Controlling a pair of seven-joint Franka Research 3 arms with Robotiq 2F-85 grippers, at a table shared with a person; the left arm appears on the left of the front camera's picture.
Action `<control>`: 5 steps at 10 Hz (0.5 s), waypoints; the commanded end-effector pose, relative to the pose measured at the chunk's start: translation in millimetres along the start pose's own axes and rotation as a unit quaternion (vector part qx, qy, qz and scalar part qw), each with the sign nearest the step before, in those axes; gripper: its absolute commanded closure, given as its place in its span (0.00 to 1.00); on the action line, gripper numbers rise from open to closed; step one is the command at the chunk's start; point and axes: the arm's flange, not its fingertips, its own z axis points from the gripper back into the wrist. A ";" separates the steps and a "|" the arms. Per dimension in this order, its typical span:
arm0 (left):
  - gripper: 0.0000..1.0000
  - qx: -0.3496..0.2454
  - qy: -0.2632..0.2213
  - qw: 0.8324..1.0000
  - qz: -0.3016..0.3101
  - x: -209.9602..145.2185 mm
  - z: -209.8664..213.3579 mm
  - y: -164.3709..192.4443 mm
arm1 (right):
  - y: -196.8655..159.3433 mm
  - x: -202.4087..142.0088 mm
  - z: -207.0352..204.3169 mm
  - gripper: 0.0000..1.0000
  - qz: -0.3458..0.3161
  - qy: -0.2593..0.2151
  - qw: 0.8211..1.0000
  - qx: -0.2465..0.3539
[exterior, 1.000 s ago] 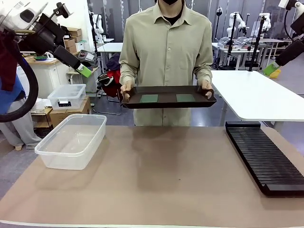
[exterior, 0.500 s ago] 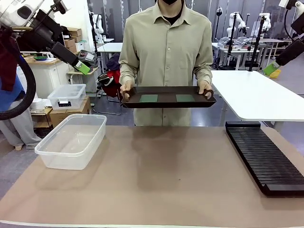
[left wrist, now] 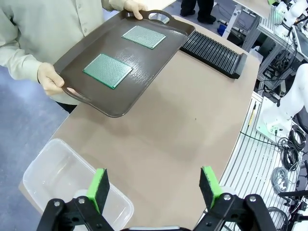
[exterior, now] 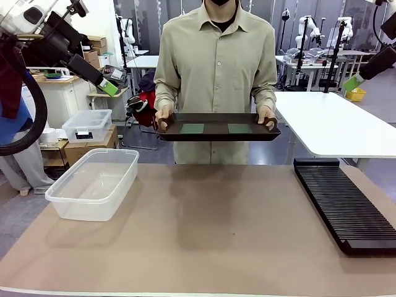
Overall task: Sort PCBs into racks and boxes based on the side picked up.
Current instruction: Pick up the Blank PCB handed by the Human.
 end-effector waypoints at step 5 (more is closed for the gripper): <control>0.00 -0.004 0.000 1.000 0.001 -1.5 0.5 1.0 | 0.3 6.5 5.1 0.00 0.002 -0.008 1.000 -0.002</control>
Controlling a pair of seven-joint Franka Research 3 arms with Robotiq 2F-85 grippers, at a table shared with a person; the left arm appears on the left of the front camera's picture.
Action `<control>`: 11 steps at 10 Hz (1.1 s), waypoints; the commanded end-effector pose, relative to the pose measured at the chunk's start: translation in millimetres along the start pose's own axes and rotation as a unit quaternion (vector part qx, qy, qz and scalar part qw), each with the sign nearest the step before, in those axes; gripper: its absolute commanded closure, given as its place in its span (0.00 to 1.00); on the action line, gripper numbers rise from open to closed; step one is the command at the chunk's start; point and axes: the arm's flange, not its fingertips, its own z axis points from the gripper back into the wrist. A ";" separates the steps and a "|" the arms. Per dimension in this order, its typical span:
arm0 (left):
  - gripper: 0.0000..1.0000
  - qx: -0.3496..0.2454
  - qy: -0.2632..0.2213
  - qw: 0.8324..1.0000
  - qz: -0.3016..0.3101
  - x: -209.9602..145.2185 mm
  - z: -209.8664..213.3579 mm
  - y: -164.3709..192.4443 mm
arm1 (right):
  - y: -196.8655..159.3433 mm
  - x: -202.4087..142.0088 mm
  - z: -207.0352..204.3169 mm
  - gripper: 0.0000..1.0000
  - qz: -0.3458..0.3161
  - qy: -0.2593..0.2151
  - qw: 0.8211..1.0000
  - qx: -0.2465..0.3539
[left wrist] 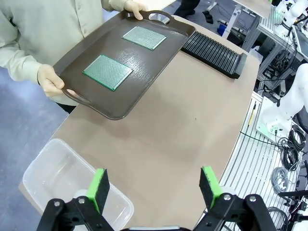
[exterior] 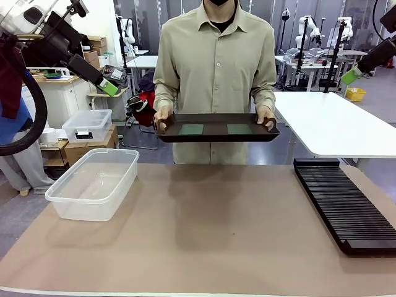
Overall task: Sort PCBs into racks and boxes based on the side picked up.
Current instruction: Pick up the Blank PCB handed by the Human.
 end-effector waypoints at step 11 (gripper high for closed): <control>0.00 -0.003 0.000 1.000 0.001 -1.5 0.5 1.0 | 2.3 -1.2 2.6 0.00 0.003 0.001 1.000 -0.001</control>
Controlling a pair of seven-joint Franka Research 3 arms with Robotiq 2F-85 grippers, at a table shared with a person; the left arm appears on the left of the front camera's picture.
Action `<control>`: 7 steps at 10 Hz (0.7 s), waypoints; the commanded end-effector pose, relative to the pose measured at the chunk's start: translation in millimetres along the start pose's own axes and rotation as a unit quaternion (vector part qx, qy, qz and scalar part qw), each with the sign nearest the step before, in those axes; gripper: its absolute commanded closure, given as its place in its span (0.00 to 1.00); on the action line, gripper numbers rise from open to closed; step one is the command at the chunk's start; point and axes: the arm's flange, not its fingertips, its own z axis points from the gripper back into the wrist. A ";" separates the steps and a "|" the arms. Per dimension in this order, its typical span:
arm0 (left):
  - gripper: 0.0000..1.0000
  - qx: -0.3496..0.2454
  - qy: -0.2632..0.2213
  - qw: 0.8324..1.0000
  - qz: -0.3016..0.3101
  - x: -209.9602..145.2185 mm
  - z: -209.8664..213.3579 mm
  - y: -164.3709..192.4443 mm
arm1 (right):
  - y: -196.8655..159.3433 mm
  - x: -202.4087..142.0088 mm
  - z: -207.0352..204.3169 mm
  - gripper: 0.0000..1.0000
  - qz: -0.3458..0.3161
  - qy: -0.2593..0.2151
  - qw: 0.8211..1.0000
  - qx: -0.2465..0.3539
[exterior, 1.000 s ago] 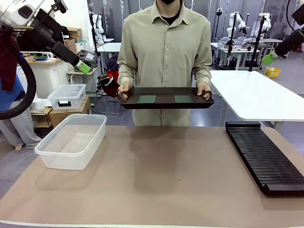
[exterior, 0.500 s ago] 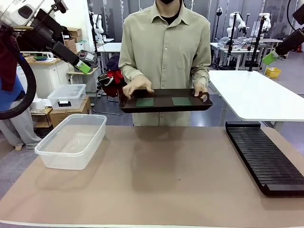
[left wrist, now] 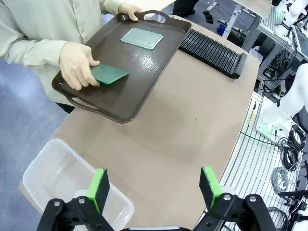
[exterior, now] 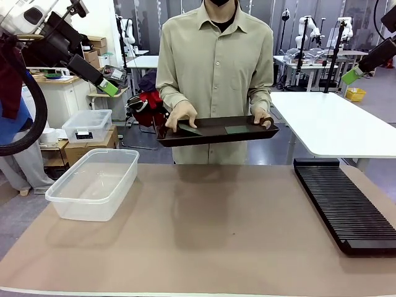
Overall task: Sort PCBs into racks and boxes based on the side picked up.
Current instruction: Pick up the Blank PCB handed by the Human.
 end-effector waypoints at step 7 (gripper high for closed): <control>0.00 -0.003 0.000 1.000 0.001 -1.5 0.5 1.0 | 1.8 -0.8 0.2 0.00 0.003 0.003 1.000 0.000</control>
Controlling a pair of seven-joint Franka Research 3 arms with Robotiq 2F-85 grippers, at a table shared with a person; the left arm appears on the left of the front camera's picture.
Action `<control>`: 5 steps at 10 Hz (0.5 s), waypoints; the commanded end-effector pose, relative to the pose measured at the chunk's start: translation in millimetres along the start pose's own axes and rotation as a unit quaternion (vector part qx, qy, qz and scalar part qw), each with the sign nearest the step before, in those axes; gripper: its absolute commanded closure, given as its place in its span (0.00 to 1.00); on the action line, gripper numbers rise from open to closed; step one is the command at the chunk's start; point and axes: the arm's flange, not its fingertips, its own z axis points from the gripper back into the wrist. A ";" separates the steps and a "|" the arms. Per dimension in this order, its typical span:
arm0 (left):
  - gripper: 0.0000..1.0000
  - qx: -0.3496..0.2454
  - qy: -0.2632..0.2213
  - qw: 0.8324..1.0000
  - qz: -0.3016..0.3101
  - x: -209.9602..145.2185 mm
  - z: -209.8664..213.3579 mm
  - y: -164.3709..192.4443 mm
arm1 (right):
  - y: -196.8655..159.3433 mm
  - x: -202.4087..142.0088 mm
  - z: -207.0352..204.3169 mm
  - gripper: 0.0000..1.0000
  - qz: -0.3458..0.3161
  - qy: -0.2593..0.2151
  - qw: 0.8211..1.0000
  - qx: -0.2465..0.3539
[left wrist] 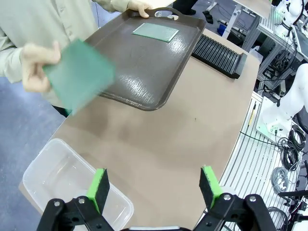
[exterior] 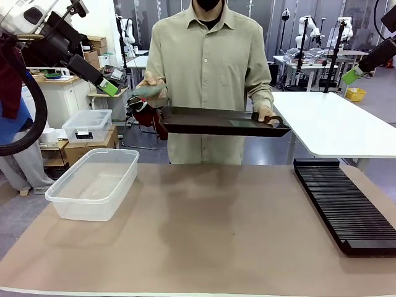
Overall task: Sort PCBs into racks and boxes based on the side picked up.
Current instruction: Pick up the Blank PCB handed by the Human.
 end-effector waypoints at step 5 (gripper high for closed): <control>0.00 -0.003 0.000 1.000 0.001 -1.5 0.5 1.0 | 1.8 -0.8 0.2 0.00 0.003 0.003 1.000 0.000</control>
